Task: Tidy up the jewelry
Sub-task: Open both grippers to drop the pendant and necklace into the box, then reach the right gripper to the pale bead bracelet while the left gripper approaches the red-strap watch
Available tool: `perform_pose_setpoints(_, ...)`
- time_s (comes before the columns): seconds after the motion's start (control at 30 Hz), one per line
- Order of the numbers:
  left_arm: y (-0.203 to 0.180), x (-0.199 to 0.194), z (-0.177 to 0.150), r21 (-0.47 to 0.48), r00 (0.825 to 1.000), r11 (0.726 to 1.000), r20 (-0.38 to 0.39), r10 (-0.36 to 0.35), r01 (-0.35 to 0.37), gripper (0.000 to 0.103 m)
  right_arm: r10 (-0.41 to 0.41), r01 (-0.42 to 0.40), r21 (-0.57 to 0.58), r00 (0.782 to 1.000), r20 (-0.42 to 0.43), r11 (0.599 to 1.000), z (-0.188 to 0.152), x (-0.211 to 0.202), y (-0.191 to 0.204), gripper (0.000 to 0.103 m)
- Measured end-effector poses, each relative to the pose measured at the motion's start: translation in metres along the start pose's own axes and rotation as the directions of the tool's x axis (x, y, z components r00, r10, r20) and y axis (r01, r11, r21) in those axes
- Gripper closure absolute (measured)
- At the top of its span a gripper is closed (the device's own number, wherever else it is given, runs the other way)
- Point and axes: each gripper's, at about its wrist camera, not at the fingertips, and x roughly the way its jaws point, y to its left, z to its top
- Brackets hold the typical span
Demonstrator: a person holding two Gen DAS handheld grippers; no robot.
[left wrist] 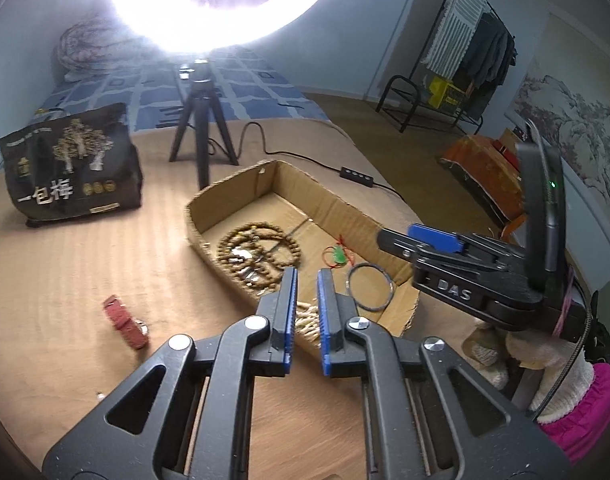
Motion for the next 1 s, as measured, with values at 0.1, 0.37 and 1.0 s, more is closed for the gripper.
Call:
perform_pose_setpoints(0.1,0.011,-0.015,-0.002,0.012,1.000,1.000,0.016,0.027,-0.027,0.093,-0.004,0.004,-0.004,1.000,0.010,1.000,-0.003,-0.008,0.005,0.048)
perform_pose_setpoints(0.37,0.048,-0.058,-0.010,0.024,0.990,0.993,0.072,0.118,-0.120,0.064,0.031,-0.031,-0.010,0.999,0.042,0.999,-0.012,-0.035,0.027,0.026)
perform_pose_setpoints(1.0,0.139,-0.101,-0.036,-0.071,0.964,0.964,0.050,0.260,-0.257,0.064,0.126,-0.128,-0.161,0.992,-0.021,0.979,-0.058,-0.050,0.115,0.016)
